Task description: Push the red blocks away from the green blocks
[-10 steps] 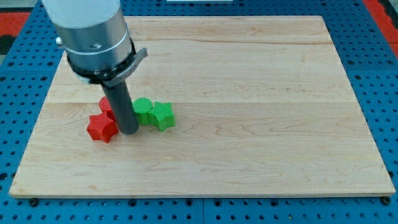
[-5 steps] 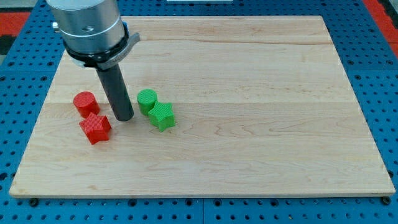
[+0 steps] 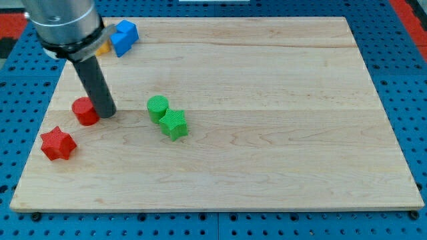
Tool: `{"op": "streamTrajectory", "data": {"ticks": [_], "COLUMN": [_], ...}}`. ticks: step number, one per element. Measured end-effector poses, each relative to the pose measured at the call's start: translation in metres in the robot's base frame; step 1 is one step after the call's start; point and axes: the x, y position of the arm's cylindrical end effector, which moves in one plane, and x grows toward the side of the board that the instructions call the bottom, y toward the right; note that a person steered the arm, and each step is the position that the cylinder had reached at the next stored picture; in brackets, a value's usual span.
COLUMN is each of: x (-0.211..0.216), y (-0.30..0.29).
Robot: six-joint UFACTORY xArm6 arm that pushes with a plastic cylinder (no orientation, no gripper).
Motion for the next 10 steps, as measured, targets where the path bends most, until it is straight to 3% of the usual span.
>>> {"op": "streamTrajectory", "data": {"ticks": [1, 2, 5, 6, 8, 9, 10], "x": [-0.006, -0.046, -0.015, -0.031, -0.023, -0.011, 0.004], "y": [-0.017, -0.015, -0.055, -0.060, -0.072, -0.109, -0.079]}}
